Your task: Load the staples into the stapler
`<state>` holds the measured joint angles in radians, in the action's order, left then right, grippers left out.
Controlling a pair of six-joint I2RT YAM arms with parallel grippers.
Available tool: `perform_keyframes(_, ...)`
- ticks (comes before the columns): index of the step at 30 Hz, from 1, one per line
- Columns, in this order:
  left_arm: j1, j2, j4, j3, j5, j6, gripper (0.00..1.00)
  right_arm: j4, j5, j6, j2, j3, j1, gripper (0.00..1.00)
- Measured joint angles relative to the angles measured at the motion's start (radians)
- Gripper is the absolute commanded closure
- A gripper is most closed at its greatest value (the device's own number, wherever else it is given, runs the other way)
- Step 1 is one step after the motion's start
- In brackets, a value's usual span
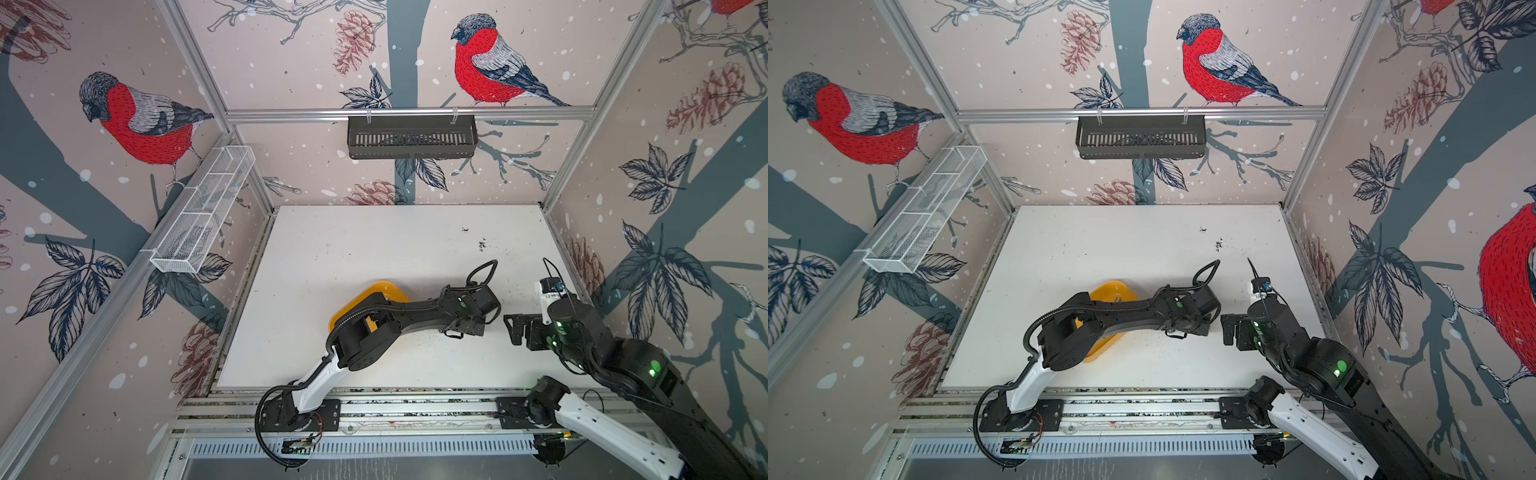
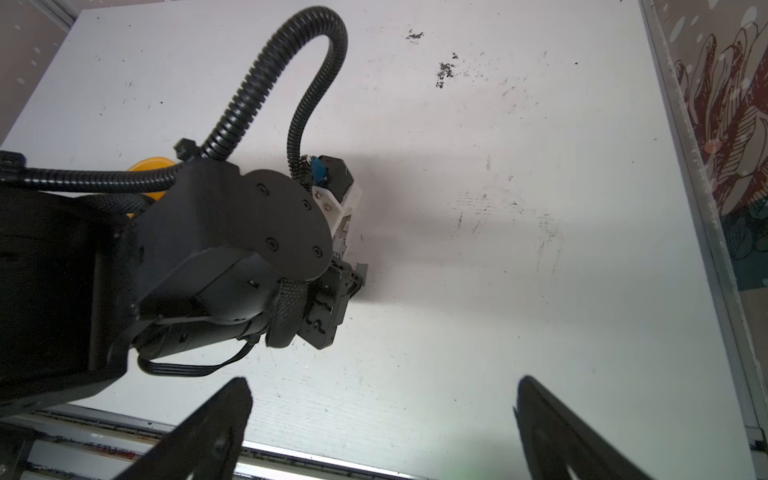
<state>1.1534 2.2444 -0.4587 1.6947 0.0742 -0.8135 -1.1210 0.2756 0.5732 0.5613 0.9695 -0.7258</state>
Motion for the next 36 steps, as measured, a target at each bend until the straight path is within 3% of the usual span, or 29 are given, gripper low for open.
perform_keyframes(12, -0.01, 0.009, 0.002, 0.008, 0.0, 0.002, 0.87, -0.004, -0.092, -0.03, -0.035, 0.014, -0.001, 0.0)
perform_keyframes(29, -0.009, 0.042, -0.031, 0.06, 0.008, 0.037, 0.91, -0.003, -0.091, -0.034, -0.037, 0.012, -0.004, 0.0)
perform_keyframes(36, -0.005, 0.047, -0.044, 0.068, 0.033, 0.053, 1.0, -0.003, -0.081, -0.033, -0.037, 0.012, -0.005, 0.0)
